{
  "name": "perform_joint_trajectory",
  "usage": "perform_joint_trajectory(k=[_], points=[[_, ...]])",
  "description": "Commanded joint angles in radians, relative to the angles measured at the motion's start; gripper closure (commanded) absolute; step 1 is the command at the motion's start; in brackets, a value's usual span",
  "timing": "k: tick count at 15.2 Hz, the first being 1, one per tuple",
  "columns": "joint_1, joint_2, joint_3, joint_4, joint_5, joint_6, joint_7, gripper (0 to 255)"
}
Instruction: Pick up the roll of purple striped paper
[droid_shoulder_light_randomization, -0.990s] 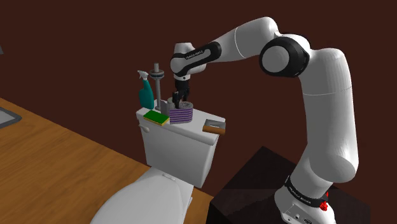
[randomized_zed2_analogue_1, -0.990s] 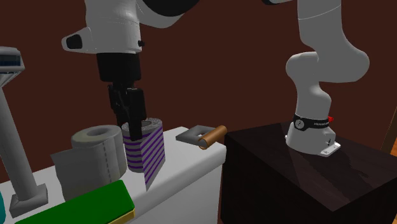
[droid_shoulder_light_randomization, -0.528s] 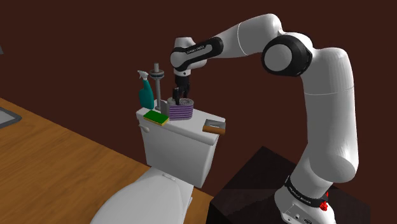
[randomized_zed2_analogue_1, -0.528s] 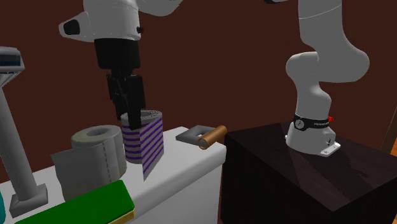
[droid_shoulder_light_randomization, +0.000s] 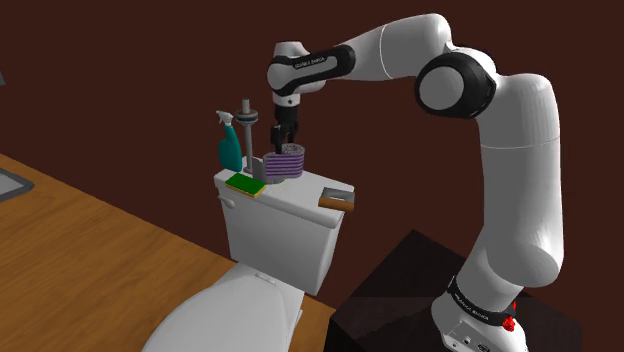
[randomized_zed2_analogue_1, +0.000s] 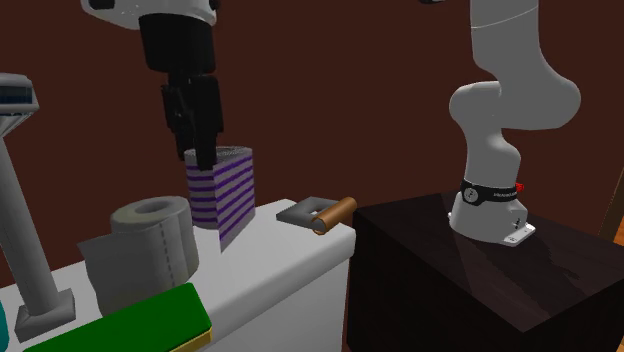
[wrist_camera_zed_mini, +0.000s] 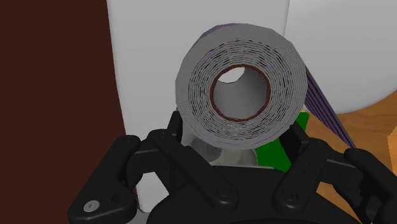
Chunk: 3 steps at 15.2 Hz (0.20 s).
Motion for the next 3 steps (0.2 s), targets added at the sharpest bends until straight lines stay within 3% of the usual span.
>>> perform_joint_trajectory(k=[1,3], points=[[0.0,-0.009,0.0,0.013,-0.001,-0.021,0.002,255],[0.0,-0.009,0.0,0.015,-0.001,-0.023,0.002,255]])
